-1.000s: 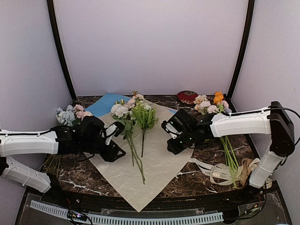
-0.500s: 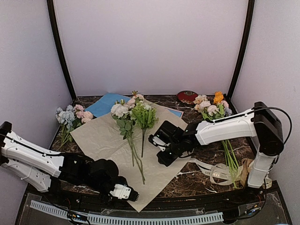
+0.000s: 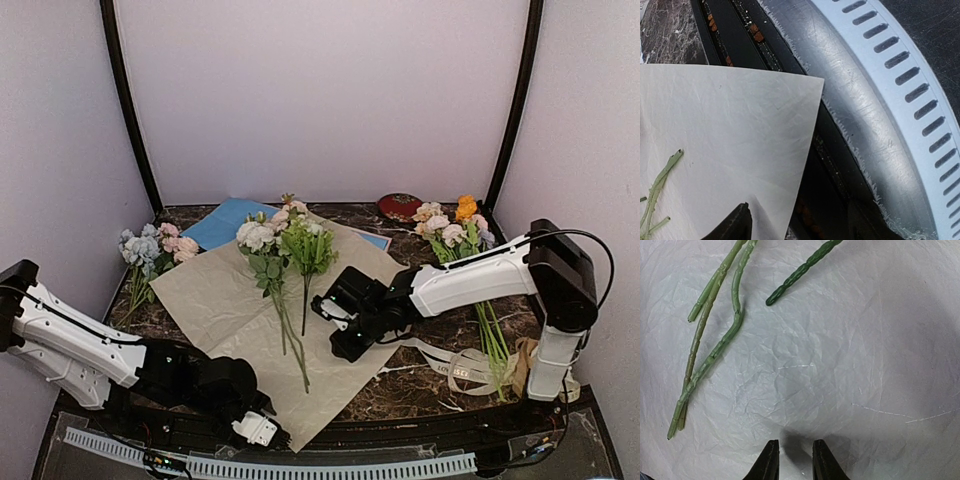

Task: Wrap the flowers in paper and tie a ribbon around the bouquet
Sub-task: Pick up the bottom corner of the flattened wrapping paper from the center of the board.

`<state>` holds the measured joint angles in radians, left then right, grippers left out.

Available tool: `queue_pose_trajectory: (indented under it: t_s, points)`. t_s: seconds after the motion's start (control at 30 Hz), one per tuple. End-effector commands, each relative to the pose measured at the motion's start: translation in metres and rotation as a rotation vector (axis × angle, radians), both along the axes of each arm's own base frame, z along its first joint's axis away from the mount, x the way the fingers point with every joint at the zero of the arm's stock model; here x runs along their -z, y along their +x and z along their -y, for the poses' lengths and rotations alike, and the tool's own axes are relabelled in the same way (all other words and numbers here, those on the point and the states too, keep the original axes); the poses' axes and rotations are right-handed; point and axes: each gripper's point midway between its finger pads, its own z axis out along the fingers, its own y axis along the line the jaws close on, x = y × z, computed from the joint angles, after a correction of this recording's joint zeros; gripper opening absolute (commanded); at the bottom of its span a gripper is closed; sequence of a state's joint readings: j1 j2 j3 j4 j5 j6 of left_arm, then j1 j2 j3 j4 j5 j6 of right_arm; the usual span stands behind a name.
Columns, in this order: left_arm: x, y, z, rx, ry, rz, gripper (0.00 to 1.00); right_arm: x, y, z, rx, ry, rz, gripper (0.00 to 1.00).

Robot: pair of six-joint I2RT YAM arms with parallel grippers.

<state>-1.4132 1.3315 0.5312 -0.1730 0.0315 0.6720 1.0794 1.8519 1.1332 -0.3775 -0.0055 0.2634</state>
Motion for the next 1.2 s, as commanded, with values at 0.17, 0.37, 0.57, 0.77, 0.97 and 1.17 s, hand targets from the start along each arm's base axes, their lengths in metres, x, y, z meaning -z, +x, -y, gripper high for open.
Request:
queue_pose_trajectory:
  t_s: [0.17,0.37,0.57,0.77,0.97,1.17]
  points:
    - [-0.011,0.053,0.015,-0.062,-0.097,0.29,0.52,0.009,-0.005,-0.01,-0.029,0.013,-0.027,0.24]
    - [-0.015,0.053,0.02,-0.039,-0.11,0.29,0.48,0.003,-0.002,-0.017,-0.038,0.022,-0.02,0.23]
    - [-0.027,0.057,0.036,-0.029,-0.173,0.301,0.47,0.0,0.0,-0.023,-0.048,0.031,-0.024,0.23]
    - [-0.036,0.045,0.039,0.046,-0.185,0.233,0.53,-0.001,-0.001,-0.022,-0.056,0.033,-0.035,0.23]
    - [-0.039,0.045,0.026,0.055,-0.14,0.199,0.58,0.002,-0.002,-0.018,-0.052,0.024,-0.042,0.23]
    - [-0.046,0.04,0.02,0.078,-0.134,0.16,0.59,0.003,-0.001,-0.017,-0.052,0.02,-0.044,0.23]
